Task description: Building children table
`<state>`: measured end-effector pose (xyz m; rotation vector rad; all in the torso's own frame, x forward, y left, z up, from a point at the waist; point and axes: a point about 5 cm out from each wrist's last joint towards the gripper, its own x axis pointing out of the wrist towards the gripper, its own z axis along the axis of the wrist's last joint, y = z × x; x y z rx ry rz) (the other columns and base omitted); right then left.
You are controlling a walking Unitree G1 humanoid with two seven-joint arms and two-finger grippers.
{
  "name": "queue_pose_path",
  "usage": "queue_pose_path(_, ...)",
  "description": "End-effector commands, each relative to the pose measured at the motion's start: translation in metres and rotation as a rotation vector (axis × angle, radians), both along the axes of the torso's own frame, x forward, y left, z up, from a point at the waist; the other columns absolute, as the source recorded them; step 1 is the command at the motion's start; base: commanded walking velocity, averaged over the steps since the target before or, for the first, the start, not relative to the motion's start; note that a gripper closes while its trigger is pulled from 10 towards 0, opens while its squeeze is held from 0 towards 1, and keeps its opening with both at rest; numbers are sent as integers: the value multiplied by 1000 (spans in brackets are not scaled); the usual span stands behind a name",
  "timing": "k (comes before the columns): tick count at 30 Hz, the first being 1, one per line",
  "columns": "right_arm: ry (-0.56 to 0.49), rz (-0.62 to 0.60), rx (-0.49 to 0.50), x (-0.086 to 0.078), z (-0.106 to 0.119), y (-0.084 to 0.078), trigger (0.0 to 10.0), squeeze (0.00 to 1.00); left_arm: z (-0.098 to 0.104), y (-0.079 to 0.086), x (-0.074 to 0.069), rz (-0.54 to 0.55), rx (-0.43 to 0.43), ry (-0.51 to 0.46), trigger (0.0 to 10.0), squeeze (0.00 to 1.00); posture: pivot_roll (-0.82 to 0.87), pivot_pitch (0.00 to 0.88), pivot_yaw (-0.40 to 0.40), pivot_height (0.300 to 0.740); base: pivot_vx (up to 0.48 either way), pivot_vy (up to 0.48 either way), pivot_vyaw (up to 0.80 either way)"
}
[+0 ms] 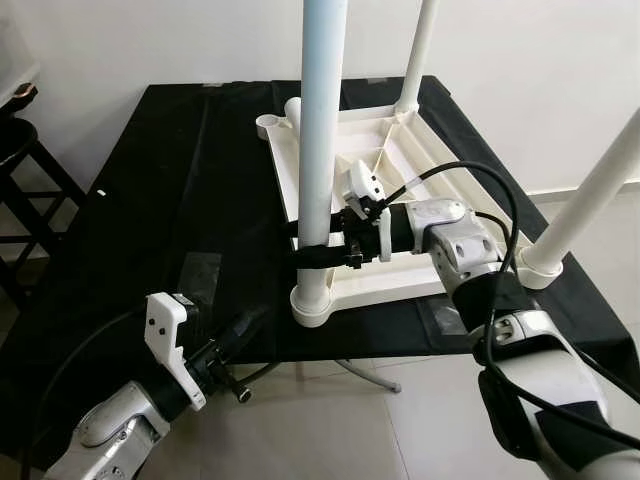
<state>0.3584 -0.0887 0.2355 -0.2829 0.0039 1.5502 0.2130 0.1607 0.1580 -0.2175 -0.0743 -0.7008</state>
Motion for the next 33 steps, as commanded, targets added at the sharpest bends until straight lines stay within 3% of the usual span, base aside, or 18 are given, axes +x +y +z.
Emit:
queue_pose_path(1,-1,-42,-25,0,-13,-2,0,0,-3,0,-2,-1,-4,21,10000,0,29,135,-17,740,0,0,0)
queue_pose_path(4,-10,-80,-24,2,-14,-4,0,0,-3,0,-2,-1,-4,21,10000,0,29,135,-17,740,0,0,0)
queue_pose_path(5,-25,-177,-33,6,-17,-4,0,0,-3,1,-1,0,-4,22,10000,0,20,131,-22,740,0,0,0)
queue_pose_path(8,2,-703,-18,13,-40,5,0,0,-5,4,0,4,0,22,10000,0,10,126,-33,740,0,0,0)
queue_pose_path(10,129,-909,10,-29,-72,28,0,0,-4,6,3,10,3,18,10000,0,14,118,-13,740,0,0,0)
queue_pose_path(11,129,-909,10,-29,-72,28,0,0,-4,6,3,10,3,18,10000,0,14,118,-13,740,0,0,0)
queue_pose_path(13,144,-991,54,-47,-76,34,0,0,-6,7,4,13,8,18,10000,0,-11,108,1,740,0,0,0)
queue_pose_path(18,133,-926,65,-32,-73,43,0,0,-8,6,11,-6,8,21,10000,0,-15,78,-11,740,0,0,0)
queue_pose_path(19,125,-922,68,-29,-71,44,10000,0,-8,6,11,-3,8,18,10000,0,-18,71,-16,740,0,0,0)
queue_pose_path(23,93,-873,102,-23,-59,48,10000,0,-7,7,11,31,3,5,10000,0,-10,62,-26,740,0,0,0)
queue_pose_path(24,82,-846,125,-22,-54,50,10000,1000,-7,8,12,46,0,0,10000,0,-10,62,-26,740,0,0,0)
queue_pose_path(27,75,-816,191,-29,-37,52,10000,1000,-7,9,12,63,2,-8,10000,0,-12,55,-35,740,0,0,0)
queue_pose_path(28,49,-779,249,-35,-26,46,10000,1000,-7,9,14,79,8,-16,10000,0,-19,53,-34,740,0,0,0)
queue_pose_path(33,29,-752,267,-40,-30,34,10000,1000,-6,13,17,124,-1,-21,10000,0,-37,52,-35,740,0,0,0)
